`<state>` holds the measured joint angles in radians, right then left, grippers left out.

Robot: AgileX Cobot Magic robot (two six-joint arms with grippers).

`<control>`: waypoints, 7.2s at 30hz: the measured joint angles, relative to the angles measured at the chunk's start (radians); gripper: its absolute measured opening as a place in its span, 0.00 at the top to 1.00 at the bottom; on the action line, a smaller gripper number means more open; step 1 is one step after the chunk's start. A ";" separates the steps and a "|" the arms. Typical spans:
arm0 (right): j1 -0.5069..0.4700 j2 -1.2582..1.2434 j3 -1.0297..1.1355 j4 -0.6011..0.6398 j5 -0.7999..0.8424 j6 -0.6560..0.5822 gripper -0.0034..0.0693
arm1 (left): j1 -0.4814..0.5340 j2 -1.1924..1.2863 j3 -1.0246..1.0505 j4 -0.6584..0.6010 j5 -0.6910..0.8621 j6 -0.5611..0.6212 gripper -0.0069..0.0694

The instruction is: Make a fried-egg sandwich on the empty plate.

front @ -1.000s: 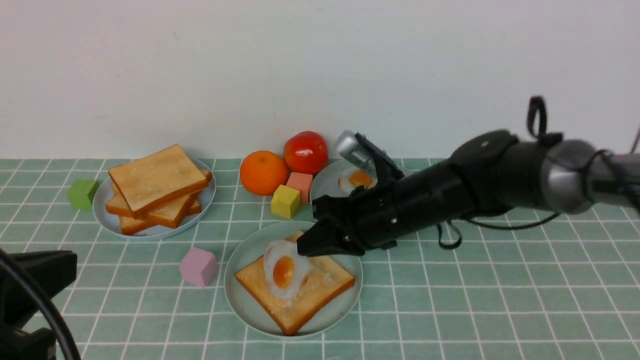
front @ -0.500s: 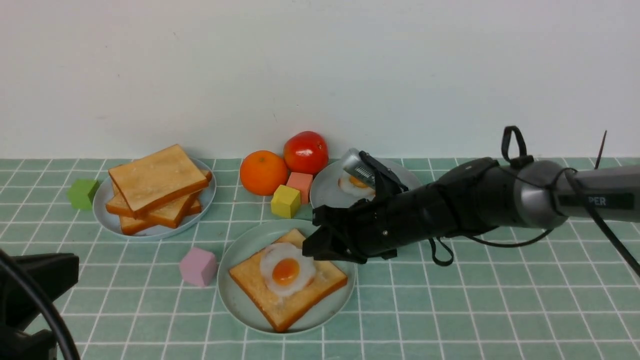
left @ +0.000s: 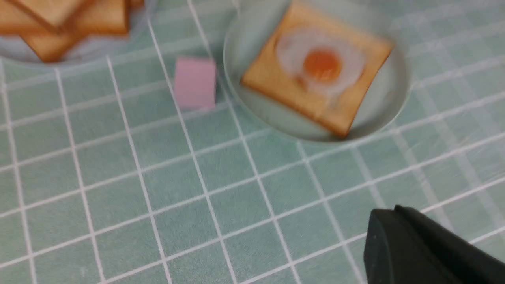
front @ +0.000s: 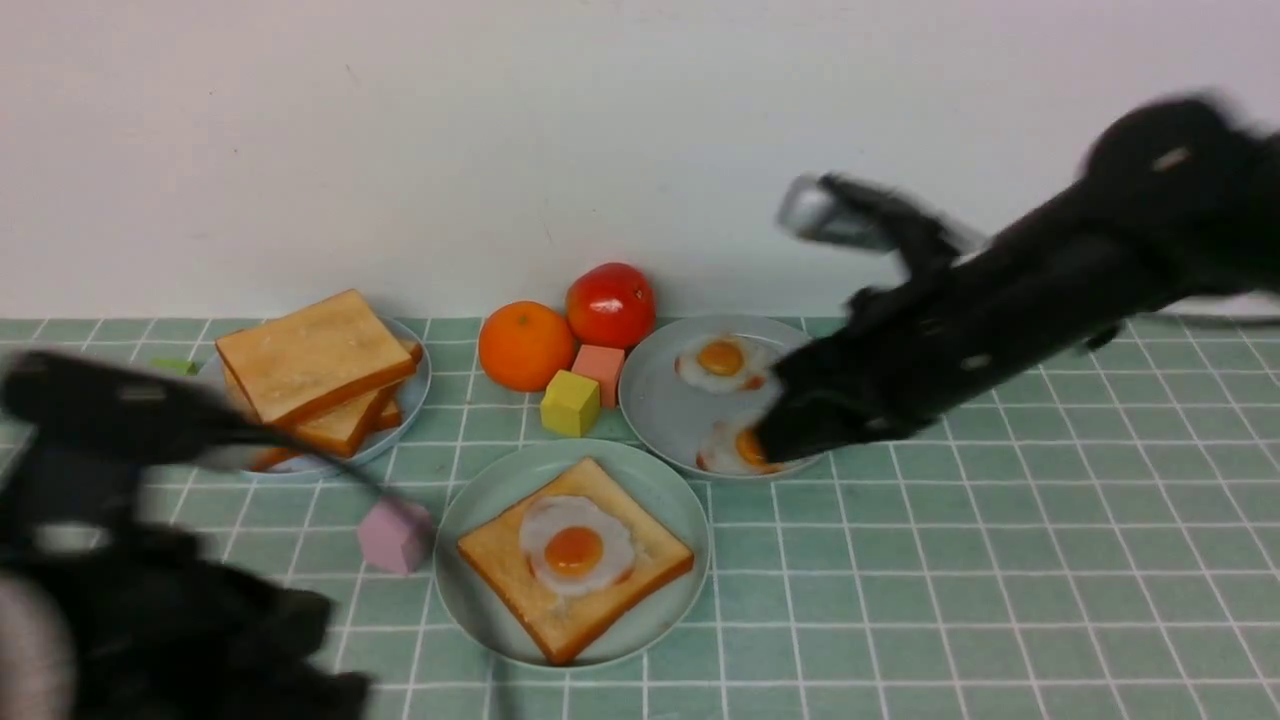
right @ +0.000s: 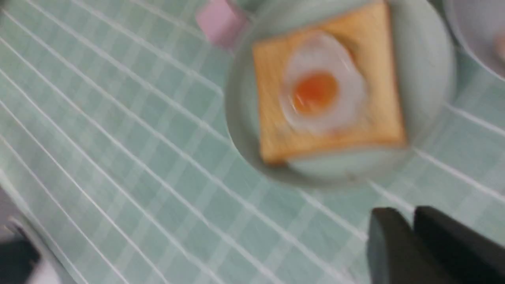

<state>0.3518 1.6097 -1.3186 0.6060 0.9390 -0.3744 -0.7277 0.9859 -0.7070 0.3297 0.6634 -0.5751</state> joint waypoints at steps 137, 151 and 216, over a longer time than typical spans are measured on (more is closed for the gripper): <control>0.138 -1.370 0.658 -0.731 0.099 0.790 0.97 | 0.032 -0.887 0.553 -0.411 -0.649 0.441 0.93; 0.138 -1.414 0.901 -0.837 -0.340 0.861 0.95 | 0.032 -0.909 0.615 -0.436 -0.484 0.431 0.93; -0.332 -1.619 1.337 -0.635 -0.566 0.459 0.95 | 0.031 -0.909 0.619 -0.432 -0.473 0.430 0.88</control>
<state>0.0201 -0.0093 0.0182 -0.0290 0.3734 0.0849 -0.6969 0.0764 -0.0881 -0.1027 0.1902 -0.1449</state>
